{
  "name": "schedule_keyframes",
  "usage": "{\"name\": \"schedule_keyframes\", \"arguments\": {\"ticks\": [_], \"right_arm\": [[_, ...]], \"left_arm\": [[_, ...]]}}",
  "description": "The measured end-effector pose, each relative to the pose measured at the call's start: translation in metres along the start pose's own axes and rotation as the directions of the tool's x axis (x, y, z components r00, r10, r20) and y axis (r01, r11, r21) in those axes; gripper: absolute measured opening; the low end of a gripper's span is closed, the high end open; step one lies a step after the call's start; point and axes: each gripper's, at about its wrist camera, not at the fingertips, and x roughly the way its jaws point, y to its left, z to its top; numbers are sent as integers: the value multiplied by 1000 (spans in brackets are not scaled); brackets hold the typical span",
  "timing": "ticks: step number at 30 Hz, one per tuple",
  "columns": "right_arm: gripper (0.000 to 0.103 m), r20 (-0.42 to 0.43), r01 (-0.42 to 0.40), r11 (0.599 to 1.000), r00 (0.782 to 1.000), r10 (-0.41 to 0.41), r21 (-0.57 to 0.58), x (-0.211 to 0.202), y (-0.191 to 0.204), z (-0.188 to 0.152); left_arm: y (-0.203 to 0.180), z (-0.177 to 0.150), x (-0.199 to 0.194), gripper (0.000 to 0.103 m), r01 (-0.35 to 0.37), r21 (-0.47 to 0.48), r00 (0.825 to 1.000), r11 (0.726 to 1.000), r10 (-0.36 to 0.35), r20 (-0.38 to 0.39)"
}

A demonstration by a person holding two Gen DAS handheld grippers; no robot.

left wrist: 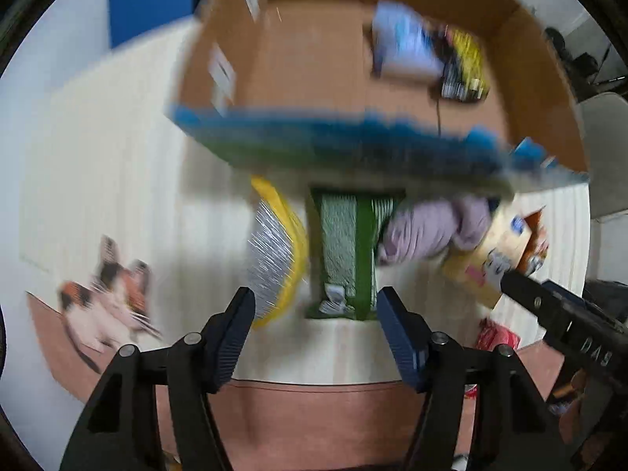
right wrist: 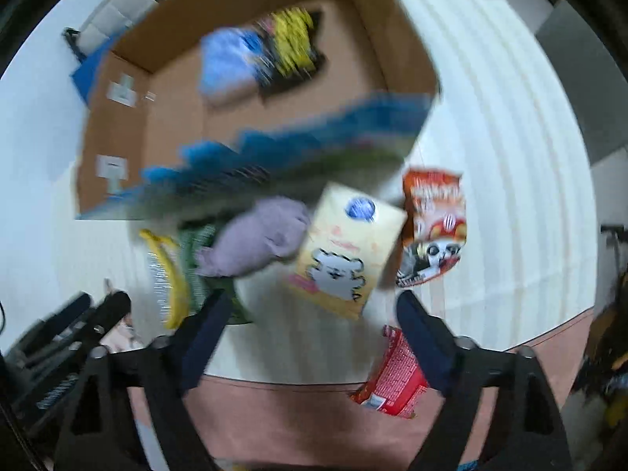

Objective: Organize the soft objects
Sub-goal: 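Grasp the green snack bag with the left tool while the right tool grasps the Vinda tissue pack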

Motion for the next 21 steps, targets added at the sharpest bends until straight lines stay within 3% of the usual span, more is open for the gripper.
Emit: {"name": "schedule_keyframes", "arguments": {"ticks": [3,7,8,9,11,12,15,21], "right_arm": [[82,-29,10,999,1000,-9,36,23,-9,4],[82,-61,17,998,998,-14,61,46,-14,9],[82,-69,26,998,997,-22,61,52,-13,11],[82,-77,33,998,997,-28,62,57,-11,13],[72,-88,34,997,996,-28,68,66,-11,15],[71,-92,35,997,995,-29,68,68,-11,15],[70,-88,49,998,995,-45,49,67,-9,12],[70,-152,54,998,987,-57,-27,73,-10,-24]], "left_arm": [[-3,3,29,62,10,-14,999,1000,-10,-50],[-8,8,46,62,16,-13,998,1000,-17,-57],[-10,9,47,59,11,-7,999,1000,-11,-46],[-13,9,48,46,7,-1,999,1000,-7,-40],[-18,7,48,28,14,12,999,1000,-14,-44],[-20,5,47,25,7,20,999,1000,-6,-41],[-24,-7,45,23,-6,27,999,1000,7,-31],[-28,-64,46,23,11,37,998,999,-9,-69]]}}
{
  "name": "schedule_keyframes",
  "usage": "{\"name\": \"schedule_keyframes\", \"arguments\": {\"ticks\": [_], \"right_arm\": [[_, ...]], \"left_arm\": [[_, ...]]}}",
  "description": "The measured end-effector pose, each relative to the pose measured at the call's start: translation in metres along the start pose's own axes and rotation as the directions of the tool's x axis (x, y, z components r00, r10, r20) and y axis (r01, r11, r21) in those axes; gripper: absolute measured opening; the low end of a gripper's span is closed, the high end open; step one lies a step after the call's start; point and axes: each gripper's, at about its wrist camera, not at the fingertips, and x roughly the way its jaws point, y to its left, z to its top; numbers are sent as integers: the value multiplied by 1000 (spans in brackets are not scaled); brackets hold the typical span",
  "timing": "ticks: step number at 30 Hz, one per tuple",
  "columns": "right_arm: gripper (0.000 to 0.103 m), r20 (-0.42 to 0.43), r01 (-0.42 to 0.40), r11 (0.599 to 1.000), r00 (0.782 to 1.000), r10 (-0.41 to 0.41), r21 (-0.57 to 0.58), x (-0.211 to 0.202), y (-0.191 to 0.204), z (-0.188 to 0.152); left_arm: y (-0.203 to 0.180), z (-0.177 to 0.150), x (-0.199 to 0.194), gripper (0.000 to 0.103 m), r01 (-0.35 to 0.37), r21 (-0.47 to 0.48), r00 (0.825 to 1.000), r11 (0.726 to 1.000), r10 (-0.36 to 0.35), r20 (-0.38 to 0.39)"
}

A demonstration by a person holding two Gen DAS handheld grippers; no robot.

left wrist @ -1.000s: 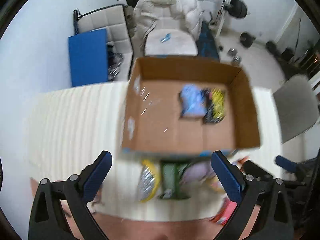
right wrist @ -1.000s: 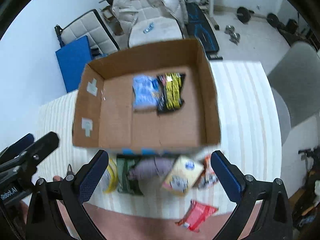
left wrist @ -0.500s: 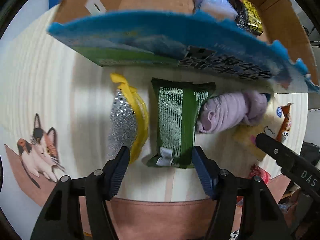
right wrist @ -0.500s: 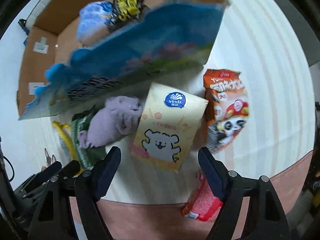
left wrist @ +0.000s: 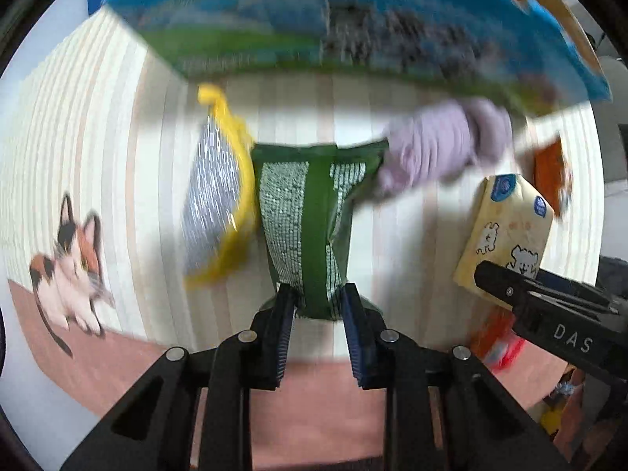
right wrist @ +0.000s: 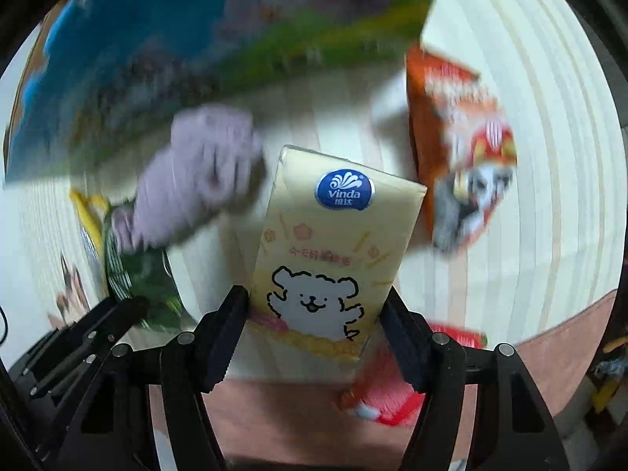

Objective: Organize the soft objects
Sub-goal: 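Grasp the green snack bag with the left tool while the right tool grasps the Vinda tissue pack, then lower both items into the box beside the packs and open both tools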

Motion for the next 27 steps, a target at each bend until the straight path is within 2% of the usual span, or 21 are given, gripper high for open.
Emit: {"name": "schedule_keyframes", "arguments": {"ticks": [2,5,7,9,16,18,22,25,27], "right_arm": [[70,-28,3,1000,1000,-3,-27,5,-2,-17],[70,-51,19,997,998,-23,-70,11,-2,-41],[70,-73,15,996,997,-22,-83,16,-2,-53],[70,-70,16,996,997,-22,-82,18,0,-57],[71,-32,42,998,999,-44,-56,26,0,-48],[71,-29,52,997,998,-53,-53,28,-3,-44],[70,-25,65,997,998,-66,-44,32,-3,-38],[68,-22,70,997,997,-71,-38,36,-5,-37],[67,-13,71,996,997,-72,-51,34,-5,-38]], "left_arm": [[0,-23,4,23,34,-8,999,999,-35,-36],[-1,-43,10,23,53,-19,997,998,-54,-50],[1,-50,19,28,68,-41,996,997,-70,-60],[6,-48,27,40,80,-69,994,994,-85,-64],[9,-36,61,44,112,-107,986,988,-124,-108],[7,-35,62,46,115,-109,988,987,-125,-95],[-6,-35,64,46,97,-102,991,990,-105,-80],[-19,-39,65,37,96,-105,992,990,-104,-67],[-23,-29,53,32,85,-109,995,990,-90,-51]]}}
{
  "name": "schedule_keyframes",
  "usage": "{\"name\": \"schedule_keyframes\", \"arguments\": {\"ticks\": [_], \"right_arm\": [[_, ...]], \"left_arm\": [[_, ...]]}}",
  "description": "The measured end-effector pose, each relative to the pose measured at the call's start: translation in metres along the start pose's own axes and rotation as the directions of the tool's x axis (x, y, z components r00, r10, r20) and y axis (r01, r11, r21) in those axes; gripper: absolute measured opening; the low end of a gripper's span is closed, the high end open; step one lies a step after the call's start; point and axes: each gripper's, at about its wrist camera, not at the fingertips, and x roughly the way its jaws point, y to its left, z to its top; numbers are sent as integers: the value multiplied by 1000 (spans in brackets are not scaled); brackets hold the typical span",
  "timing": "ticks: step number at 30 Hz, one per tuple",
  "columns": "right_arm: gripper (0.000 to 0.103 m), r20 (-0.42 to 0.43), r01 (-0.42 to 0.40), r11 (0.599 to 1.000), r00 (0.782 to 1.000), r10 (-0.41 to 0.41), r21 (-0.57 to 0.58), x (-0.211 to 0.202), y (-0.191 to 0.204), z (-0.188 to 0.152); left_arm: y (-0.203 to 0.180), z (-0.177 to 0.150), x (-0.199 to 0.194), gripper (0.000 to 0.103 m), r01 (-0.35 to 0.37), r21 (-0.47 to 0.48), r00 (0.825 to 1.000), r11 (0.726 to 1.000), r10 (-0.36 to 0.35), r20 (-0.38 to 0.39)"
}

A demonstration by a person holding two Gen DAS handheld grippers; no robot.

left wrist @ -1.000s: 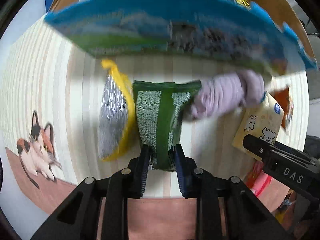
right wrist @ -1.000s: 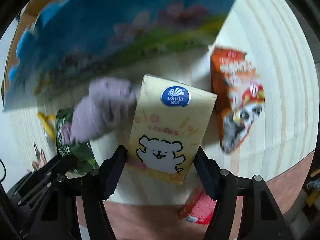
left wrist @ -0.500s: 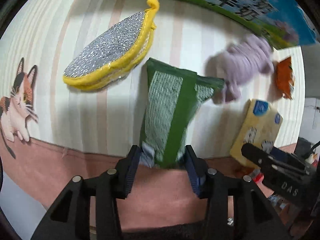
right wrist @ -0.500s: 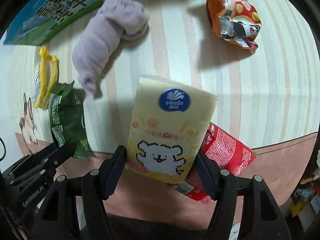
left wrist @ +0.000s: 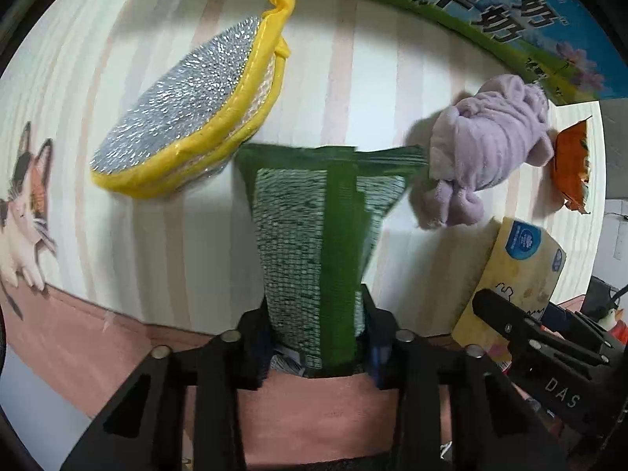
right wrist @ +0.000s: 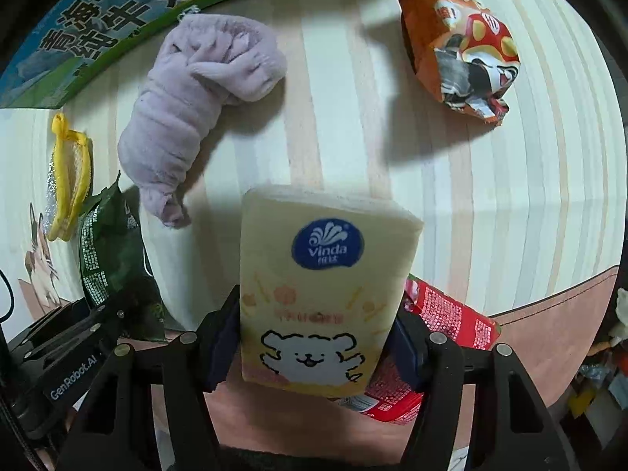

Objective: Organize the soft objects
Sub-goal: 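Lower both items into the box beside the packs and open both tools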

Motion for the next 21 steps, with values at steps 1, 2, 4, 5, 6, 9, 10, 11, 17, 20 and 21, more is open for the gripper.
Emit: {"name": "schedule_keyframes", "arguments": {"ticks": [1,2,4,5,6,9,10,11,17,20,21], "right_arm": [[67,2,-1,1000,1000,1,-7,-1,0,-3],[67,3,-6,1000,1000,6,-17,-3,0,-6],[67,8,-39,999,999,39,-32,-14,0,-18],[67,11,-53,998,998,54,-39,-22,-1,-23],[67,19,-72,996,997,73,-50,-31,-1,-27],[67,57,-136,988,988,140,-76,-68,-1,-39],[67,70,-149,985,985,155,-85,-80,-1,-40],[67,97,-166,981,980,175,-97,-97,0,-41],[67,248,-242,959,930,273,-147,-191,2,-22],[67,313,-223,960,912,266,-167,-225,8,5],[67,331,-212,964,908,256,-162,-233,11,19]], "left_arm": [[-4,-6,-8,31,2,5,1000,1000,-2,24],[-10,-11,-15,31,3,10,999,1000,-4,40],[-18,-21,-33,31,14,25,998,1000,-16,65],[-25,-31,-48,31,37,36,995,999,-40,87],[-20,-38,-62,31,47,45,993,998,-52,104],[-31,-44,-102,31,83,68,982,994,-94,166],[-34,-45,-117,31,98,74,974,992,-111,196],[-36,-44,-128,31,114,77,969,991,-128,212],[-24,17,-223,31,161,117,933,980,-190,304],[-25,66,-249,31,127,121,925,985,-161,343],[-23,79,-254,31,111,119,926,987,-146,349]]}}
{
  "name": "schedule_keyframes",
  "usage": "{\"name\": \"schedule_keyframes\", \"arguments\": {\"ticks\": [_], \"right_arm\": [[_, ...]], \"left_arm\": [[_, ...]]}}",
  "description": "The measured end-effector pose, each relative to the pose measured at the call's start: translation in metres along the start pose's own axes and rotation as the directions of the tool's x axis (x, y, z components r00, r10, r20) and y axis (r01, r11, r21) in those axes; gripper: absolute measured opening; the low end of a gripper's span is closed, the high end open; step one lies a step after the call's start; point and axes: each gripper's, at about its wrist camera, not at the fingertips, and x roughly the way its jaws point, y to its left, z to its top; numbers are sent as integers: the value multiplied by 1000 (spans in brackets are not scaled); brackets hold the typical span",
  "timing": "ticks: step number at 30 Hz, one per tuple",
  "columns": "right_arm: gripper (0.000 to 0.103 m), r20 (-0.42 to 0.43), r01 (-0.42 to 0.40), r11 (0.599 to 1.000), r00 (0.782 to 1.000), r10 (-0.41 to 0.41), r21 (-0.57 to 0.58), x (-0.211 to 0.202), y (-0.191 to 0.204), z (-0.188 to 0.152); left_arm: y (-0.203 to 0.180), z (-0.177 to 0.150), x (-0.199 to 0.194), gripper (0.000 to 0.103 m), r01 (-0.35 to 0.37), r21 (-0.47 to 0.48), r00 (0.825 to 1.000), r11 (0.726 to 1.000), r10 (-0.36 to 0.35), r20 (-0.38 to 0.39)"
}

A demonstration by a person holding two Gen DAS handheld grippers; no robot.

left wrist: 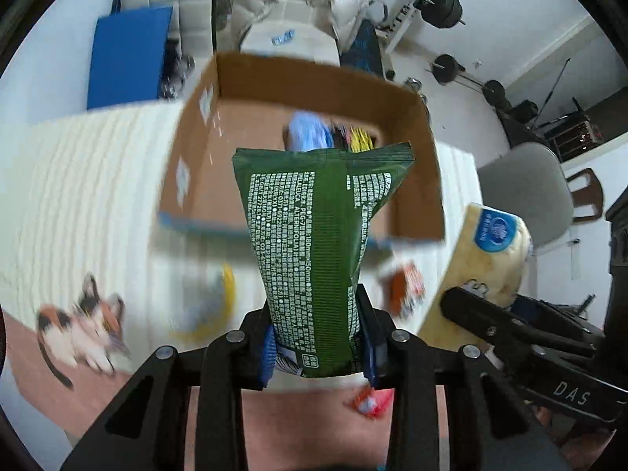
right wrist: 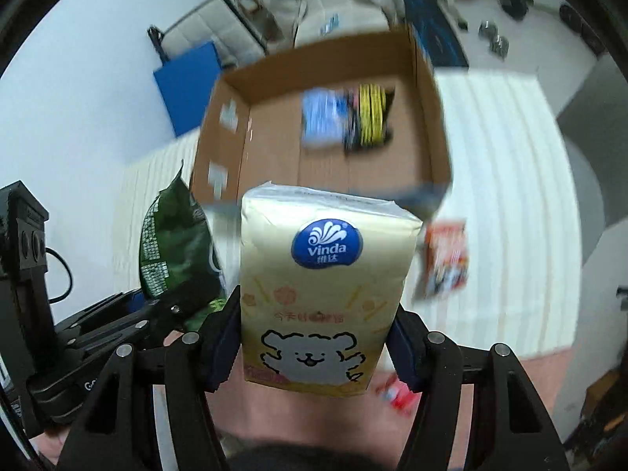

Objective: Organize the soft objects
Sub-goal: 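Lower both items into the box beside the packs and open both tools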

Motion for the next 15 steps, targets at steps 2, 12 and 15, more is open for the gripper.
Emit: {"name": "schedule_keyframes", "arguments": {"ticks": [2,12,15], "right_arm": [[67,10,22,1000,1000,-22,-3,2,0,23],[67,-123,141,990,983,-139,6,88,-18,122],[67,-171,181,983,968,-181,-18,116,-24,135]], "left_arm": [[11,23,6,31,-12,-1,1000,1000,12,-10],[41,111,97,31,-93,-10,981,996,90,-172],[44,129,117,31,-128,-2,971,992,124,-205]]}}
